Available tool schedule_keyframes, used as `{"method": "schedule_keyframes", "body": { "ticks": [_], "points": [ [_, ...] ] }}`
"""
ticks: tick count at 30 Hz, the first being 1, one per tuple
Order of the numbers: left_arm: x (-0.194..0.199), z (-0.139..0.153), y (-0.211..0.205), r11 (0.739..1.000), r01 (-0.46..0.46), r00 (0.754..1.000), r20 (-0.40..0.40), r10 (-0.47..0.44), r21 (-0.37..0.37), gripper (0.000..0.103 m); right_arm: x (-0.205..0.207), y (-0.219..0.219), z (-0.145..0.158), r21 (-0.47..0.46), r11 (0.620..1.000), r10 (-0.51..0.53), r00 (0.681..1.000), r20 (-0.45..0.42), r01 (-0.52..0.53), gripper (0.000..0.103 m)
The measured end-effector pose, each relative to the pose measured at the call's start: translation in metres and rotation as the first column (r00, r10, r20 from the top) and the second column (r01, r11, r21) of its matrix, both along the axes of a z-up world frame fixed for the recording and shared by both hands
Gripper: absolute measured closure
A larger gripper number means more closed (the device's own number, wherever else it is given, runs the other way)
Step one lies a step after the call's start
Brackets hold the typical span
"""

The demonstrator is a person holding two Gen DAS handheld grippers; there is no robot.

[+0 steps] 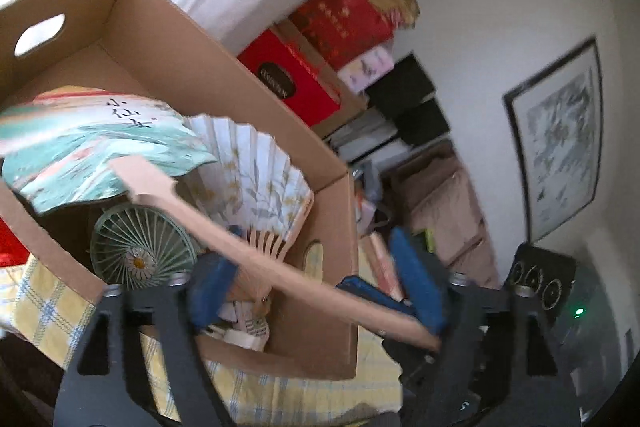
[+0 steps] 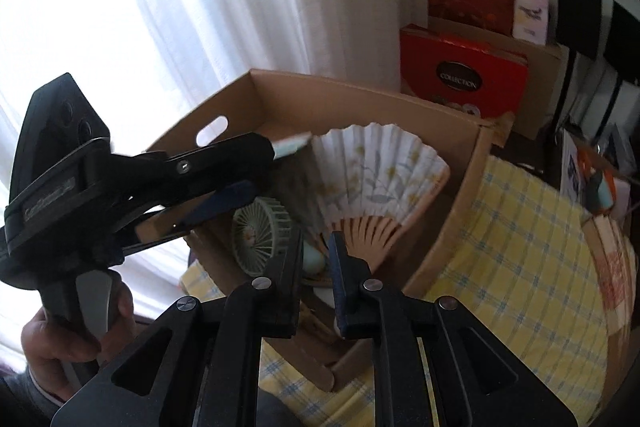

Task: Organize objects
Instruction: 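Open both tools to drop the teal fan into the box, then withdraw both tools from the box toward the red-printed folding fan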

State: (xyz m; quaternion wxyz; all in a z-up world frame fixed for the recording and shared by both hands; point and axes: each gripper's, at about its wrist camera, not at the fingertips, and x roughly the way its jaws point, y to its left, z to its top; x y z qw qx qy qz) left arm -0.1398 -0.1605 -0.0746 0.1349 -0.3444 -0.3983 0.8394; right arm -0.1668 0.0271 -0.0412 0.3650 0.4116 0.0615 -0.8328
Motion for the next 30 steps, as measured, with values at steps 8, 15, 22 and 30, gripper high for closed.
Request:
{"method": "schedule_keyframes", "body": {
  "ticks": [8, 15, 22, 30],
  "points": [
    [-0.005, 0.003, 0.03, 0.989, 0.112, 0.99, 0.095, -0.103, -0.1, 0.001, 0.01, 0.027, 0.01, -0.018, 0.999, -0.04, 0.999, -0.004, 0.04, 0.089],
    [-0.003, 0.007, 0.05, 0.981, 0.154, 0.983, 0.118, -0.14, -0.118, 0.001, 0.022, 0.06, 0.012, -0.017, 0.995, -0.1, 0.995, -0.013, 0.099, 0.083],
    [-0.012, 0.018, 0.062, 0.969, 0.209, 0.977, 0.078, -0.2, -0.134, 0.001, 0.03, 0.093, 0.013, -0.032, 0.987, -0.158, 0.987, -0.015, 0.157, 0.081],
    [-0.04, 0.023, 0.063, 0.962, 0.246, 0.964, 0.136, -0.23, -0.119, 0.019, 0.042, 0.122, 0.012, -0.052, 0.977, -0.208, 0.978, -0.001, 0.208, 0.08]
  ]
}}
